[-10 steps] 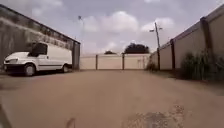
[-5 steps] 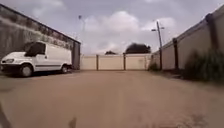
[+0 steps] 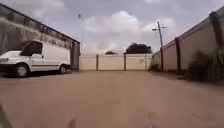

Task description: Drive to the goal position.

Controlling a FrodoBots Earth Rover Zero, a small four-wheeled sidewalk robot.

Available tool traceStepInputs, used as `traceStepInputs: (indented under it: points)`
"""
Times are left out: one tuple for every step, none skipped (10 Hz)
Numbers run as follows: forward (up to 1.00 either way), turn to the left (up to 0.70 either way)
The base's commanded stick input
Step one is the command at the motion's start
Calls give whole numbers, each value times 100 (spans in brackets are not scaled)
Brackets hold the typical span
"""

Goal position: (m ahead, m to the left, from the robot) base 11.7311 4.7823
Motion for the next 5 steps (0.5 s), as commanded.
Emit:
traceStepInputs:
  points:
    - [70,0]
    - [70,0]
    - [70,0]
    - [70,0]
    - [70,0]
